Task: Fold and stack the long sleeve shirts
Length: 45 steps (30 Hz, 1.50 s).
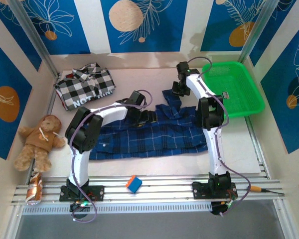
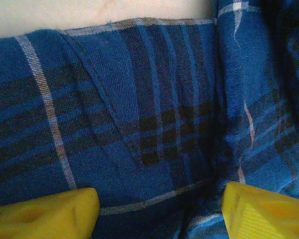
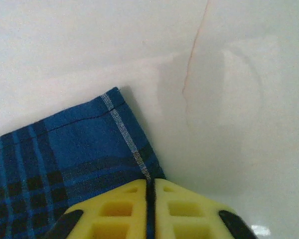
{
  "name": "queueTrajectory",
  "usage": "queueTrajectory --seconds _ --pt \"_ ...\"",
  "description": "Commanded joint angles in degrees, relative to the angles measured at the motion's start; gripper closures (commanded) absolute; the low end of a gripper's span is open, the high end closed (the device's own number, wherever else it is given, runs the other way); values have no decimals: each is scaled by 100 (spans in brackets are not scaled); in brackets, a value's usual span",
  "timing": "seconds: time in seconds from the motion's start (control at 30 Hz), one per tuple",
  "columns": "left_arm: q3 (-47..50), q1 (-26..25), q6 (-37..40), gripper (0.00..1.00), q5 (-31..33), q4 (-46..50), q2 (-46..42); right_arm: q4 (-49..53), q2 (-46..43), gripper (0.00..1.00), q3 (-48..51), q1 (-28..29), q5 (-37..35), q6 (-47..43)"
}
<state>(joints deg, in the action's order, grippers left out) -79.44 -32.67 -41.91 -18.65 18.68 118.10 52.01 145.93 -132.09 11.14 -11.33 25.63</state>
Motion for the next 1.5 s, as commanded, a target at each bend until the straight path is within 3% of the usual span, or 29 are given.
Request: queueTrajectory --seconds 0.0,0.3,0.63,0.87,1.07,1.23,1.47 --pt "95 330 161 29 538 502 666 57 147 100 -290 -231 508 671" --pt "-351 568 569 28 320 417 615 -822 -1016 100 -474 -315 1836 640" --pt "-413 585 414 23 111 281 -419 -435 -2962 100 813 -22 1856 444" --pt "-234 679 212 19 -44 388 -1193 -270 -4366 100 2275 578 1361 448" --pt "194 892 -93 16 6 399 -1865 -583 -5177 100 3329 849 1727 422" --pt "570 1025 -168 16 286 616 -2435 -981 -5235 100 3891 1123 2115 154" --pt "875 1079 -165 15 787 1305 -2984 -1341 -4459 100 3528 1589 2731 -342"
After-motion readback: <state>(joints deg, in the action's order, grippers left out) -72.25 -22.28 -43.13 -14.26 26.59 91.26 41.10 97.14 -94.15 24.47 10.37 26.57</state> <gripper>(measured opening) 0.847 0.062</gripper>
